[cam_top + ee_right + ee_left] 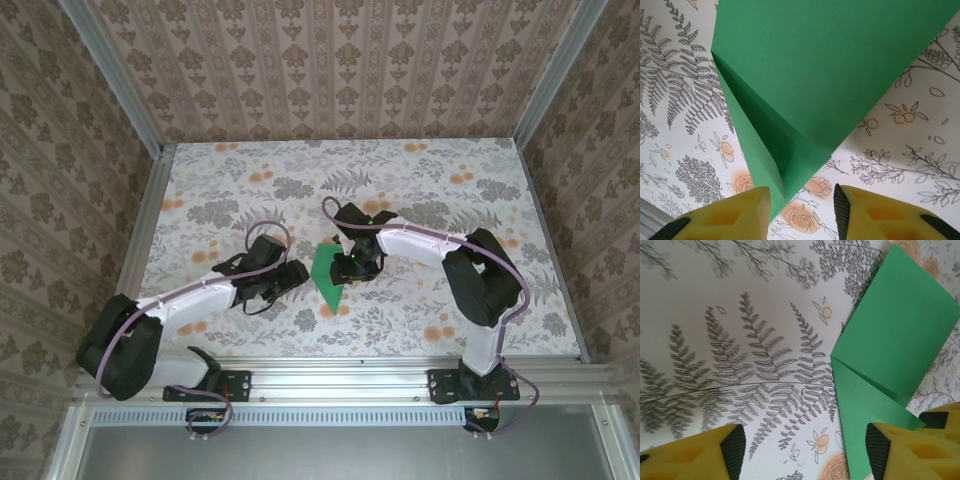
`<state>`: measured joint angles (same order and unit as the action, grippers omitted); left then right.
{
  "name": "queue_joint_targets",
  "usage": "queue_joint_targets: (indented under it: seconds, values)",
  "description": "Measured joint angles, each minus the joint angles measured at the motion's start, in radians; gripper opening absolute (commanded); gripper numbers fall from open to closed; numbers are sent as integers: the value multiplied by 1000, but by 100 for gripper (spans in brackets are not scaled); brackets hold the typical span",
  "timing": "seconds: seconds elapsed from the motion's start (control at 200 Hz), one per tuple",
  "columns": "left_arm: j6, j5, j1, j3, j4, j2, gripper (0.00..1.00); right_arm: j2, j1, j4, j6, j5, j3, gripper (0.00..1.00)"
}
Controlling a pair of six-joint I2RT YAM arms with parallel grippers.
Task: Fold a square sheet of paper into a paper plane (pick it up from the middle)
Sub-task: Fold the wing for the fifth time at the center of the table.
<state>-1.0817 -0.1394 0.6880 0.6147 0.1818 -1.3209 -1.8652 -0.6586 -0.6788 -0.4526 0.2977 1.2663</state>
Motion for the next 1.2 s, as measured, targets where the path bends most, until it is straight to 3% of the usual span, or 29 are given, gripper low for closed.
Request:
queue_joint_targets:
  seconds: [0.355,1.2]
  values:
    - [-53,-52,61,-2,-138,-111,52,-41,24,48,-14,-6,2,30]
    - [-160,-112,117,-74,-497,-241,32,-83,47,68,-45,-16,-5,25]
